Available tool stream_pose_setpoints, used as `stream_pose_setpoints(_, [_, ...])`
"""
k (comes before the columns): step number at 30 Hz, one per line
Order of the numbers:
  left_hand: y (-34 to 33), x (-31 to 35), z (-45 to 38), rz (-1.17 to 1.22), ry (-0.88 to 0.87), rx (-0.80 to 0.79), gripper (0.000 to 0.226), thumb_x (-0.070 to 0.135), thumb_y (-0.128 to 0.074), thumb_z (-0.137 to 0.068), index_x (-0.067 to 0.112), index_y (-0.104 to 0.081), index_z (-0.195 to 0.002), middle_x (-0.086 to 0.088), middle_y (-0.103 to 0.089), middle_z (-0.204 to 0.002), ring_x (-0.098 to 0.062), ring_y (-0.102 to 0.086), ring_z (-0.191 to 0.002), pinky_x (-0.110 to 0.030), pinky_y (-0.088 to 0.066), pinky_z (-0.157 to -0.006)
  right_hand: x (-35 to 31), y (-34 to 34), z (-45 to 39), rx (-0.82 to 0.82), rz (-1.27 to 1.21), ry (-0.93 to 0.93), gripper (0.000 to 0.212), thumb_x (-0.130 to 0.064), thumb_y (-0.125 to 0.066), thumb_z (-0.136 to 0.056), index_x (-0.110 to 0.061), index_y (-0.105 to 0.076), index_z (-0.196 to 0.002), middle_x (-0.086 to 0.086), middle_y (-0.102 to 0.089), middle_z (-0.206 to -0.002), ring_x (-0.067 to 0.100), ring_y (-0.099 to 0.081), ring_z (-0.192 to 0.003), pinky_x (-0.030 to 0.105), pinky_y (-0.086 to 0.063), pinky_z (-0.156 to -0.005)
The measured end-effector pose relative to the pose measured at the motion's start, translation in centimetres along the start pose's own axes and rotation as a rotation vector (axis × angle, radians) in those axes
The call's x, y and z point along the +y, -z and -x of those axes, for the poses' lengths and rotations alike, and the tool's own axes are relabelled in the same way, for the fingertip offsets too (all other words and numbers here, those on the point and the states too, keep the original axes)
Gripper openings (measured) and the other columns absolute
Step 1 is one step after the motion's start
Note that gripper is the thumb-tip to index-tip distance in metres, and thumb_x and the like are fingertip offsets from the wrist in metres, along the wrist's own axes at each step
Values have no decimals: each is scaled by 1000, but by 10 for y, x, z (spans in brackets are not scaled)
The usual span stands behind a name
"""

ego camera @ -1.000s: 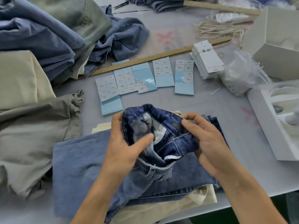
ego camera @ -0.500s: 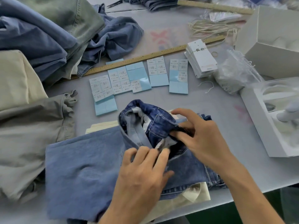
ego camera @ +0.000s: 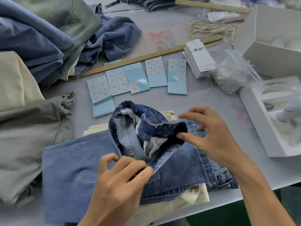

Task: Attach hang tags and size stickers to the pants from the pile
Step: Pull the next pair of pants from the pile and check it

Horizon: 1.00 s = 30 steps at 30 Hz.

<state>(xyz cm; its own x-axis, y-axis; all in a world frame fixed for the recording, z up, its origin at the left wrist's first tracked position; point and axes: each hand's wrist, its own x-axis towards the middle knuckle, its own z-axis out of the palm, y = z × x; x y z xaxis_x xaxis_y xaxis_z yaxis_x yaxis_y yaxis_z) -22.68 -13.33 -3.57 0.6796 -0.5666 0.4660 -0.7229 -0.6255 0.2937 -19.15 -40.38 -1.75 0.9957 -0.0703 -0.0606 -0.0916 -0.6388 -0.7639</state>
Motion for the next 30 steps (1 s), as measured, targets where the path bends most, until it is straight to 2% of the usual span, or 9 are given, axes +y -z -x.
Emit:
stream_pose_setpoints(3, [-3, 11, -4, -61, -36, -23, 24, 6, -57, -94, 23, -72, -83, 10, -69, -93, -14, -68, -82, -43, -36, -90, -1, -19, -3, 39, -249, -176, 6, -25, -74, -90, -22, -73, -84, -4, -71, -79, 17, -67, -77, 47, -56, -76])
stream_pose_setpoints(7, [-10, 37, -14, -24, -30, -107, 25, 25, -57, -102, 22, -71, -81, 7, -67, -83, -17, -64, -68, -36, -46, -88, -17, -47, -12, 113, -350, -242, 19, -20, -67, -95, -12, -65, -78, 11, -66, -68, 15, -51, -60, 40, -45, -61])
stream_pose_setpoints(9, [-8, 44, -22, 134, 92, -60, 20, 36, -63, -100, 21, -74, -107, 1, -69, -99, -17, -65, -75, -32, -56, -68, -27, -57, -13, 86, -493, -290, 18, -16, -65, -98, -8, -65, -82, 14, -68, -68, 15, -54, -61, 40, -44, -60])
stream_pose_setpoints(11, [-5, 39, -39, 79, 250, -53, 50, 39, -66, -97, 22, -55, -143, -7, -57, -125, -15, -60, -85, -27, -55, -54, -35, -61, -10, 53, -577, -293, 14, -12, -63, -99, -7, -69, -87, 8, -73, -74, 15, -64, -67, 40, -52, -66])
stream_pose_setpoints(15, [-6, 2, -76, -133, 439, -182, 67, 32, -74, -84, 21, -51, -146, -7, -42, -150, -28, -62, -99, -38, -55, -47, -32, -41, -1, -62, -692, -295, 11, -10, -63, -99, -8, -72, -94, 5, -74, -85, 12, -67, -81, 26, -55, -77])
stream_pose_setpoints(19, [-6, -23, -94, 11, 462, -223, 51, 18, -70, -89, 32, -58, -137, 9, -57, -135, -24, -60, -109, -47, -57, -70, -22, -30, 3, -156, -755, -448, 19, -19, -50, -106, -12, -65, -96, 3, -70, -95, 14, -66, -93, 34, -61, -85])
stream_pose_setpoints(24, [-6, -11, -97, -5, 383, -82, 45, 20, -74, -87, 20, -60, -130, -7, -50, -133, -22, -59, -92, -37, -56, -52, -25, -35, 0, -55, -1137, -560, 24, -17, -47, -106, -3, -66, -106, 11, -75, -97, 19, -72, -85, 32, -61, -73])
stream_pose_setpoints(28, [-7, -15, -86, -110, 360, -14, 5, 15, -71, -95, 14, -69, -99, -2, -62, -86, -26, -59, -65, -40, -50, -46, -28, -47, 1, -31, -1285, -661, 25, -19, -53, -100, 0, -65, -112, 14, -70, -90, 18, -67, -70, 32, -60, -64])
stream_pose_setpoints(30, [-7, -18, -84, -149, 430, -4, 4, 16, -70, -96, 14, -69, -93, 0, -62, -72, -26, -56, -53, -36, -46, -41, -31, -52, 1, -24, -1314, -684, 37, -22, -58, -92, 3, -63, -119, 18, -67, -96, 21, -64, -73, 34, -57, -66])
